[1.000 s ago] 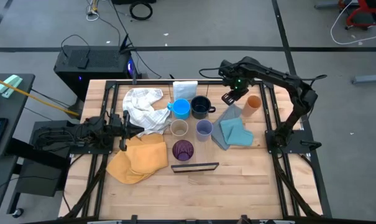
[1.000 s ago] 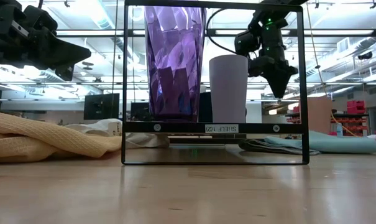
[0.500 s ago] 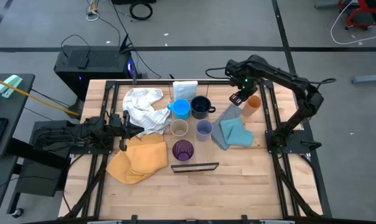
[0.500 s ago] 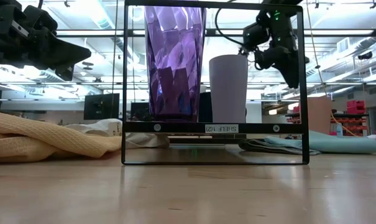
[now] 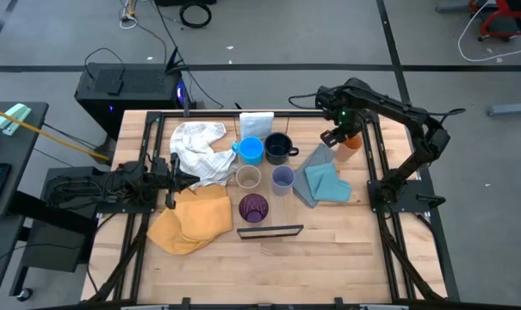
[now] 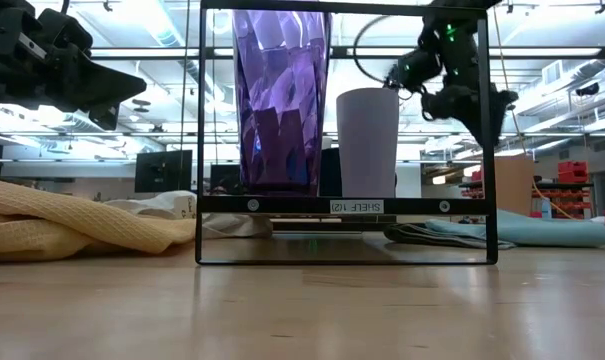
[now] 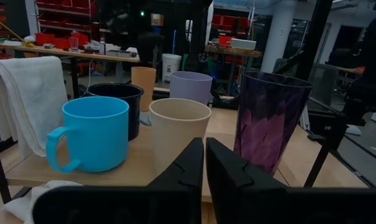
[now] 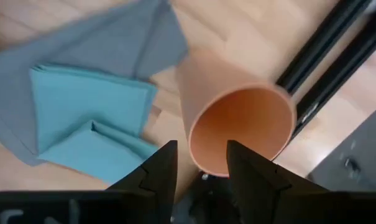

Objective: Stack small to large cups/mugs on shelf
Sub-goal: Put the orange cup on the shelf

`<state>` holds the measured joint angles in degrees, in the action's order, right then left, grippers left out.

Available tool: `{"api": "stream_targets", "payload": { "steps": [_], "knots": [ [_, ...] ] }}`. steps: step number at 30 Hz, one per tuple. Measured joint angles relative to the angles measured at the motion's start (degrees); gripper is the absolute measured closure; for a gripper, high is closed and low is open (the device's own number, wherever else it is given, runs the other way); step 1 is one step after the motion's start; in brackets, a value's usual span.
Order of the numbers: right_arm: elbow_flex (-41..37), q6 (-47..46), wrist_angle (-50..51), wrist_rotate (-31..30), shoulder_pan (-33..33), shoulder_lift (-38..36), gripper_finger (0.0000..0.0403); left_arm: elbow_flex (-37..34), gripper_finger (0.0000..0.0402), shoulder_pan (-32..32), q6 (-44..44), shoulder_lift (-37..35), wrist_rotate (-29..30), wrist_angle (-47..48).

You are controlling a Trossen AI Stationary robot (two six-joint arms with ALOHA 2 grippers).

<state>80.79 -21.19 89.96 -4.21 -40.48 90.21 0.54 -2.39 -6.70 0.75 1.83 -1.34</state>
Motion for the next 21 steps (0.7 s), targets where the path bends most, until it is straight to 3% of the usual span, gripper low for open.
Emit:
{"api": "stream_targets", "payload": {
  "steps": [6, 16, 18, 21],
  "knots": [
    [-6.27, -3.98, -2.27, 0.16, -0.01, -0.02, 0.0259, 0.00, 0.0367, 0.01, -0.11, 0.00, 0.02, -0.02],
    [-10.91, -2.89, -9.64, 0.84, -0.35, -0.24, 0.0268, 0.00, 0.0369, 0.00, -0.02, 0.00, 0.02, -0.04],
    [-11.71, -1.12, -10.63, -0.12, -0.22, -0.24, 0.0294, 0.00, 0.0372, 0.00, 0.00, 0.00, 0.02, -0.02],
    [-11.83, 1.97, -10.90, -2.11, 0.38, -0.37, 0.0376, 0.00, 0.0376, 0.00, 0.04, 0.00, 0.02, -0.02]
  ]
}}
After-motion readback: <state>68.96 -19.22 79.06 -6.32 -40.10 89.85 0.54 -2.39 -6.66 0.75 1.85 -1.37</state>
